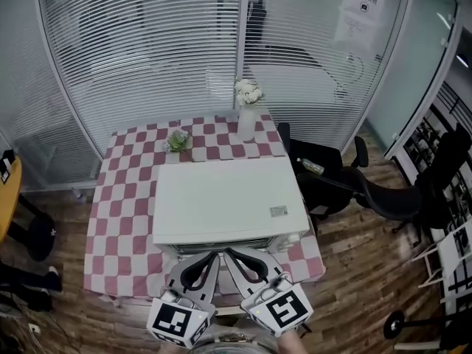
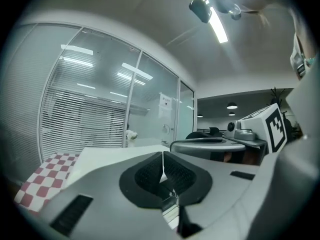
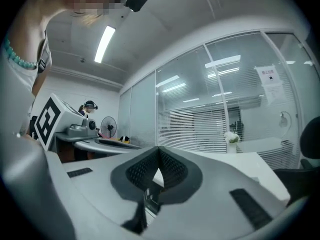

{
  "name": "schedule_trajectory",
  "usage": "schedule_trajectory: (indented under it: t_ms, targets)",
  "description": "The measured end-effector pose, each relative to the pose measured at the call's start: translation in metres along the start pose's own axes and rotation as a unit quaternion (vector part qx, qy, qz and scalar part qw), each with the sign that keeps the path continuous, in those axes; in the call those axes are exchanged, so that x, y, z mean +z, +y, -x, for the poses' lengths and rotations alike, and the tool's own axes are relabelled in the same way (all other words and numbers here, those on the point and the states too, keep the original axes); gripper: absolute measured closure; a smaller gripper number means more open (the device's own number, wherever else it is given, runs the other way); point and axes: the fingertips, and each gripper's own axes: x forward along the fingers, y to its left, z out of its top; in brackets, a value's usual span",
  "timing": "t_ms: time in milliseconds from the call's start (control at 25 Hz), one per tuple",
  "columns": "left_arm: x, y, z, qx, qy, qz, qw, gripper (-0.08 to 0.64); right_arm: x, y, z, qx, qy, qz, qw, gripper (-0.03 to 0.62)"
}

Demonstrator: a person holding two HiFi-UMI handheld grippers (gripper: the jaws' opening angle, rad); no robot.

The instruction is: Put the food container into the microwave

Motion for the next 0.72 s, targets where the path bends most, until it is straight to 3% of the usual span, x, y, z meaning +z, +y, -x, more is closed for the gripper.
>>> schedule_trajectory:
  t_ms: [160, 720]
  targets:
    - [0.010, 0.003, 0.002, 0.005, -0.013, -0.006, 0.9999, 0.546, 0.011, 0.002, 0.000, 0.005, -0.018, 0.006, 1.000, 0.598]
    - [0.002, 0.007, 0.000, 0.003, -0.002, -0.015, 0.9999, 0.546, -0.003, 0.001, -0.004, -0.002, 0.012, 0.019, 1.000, 0.600]
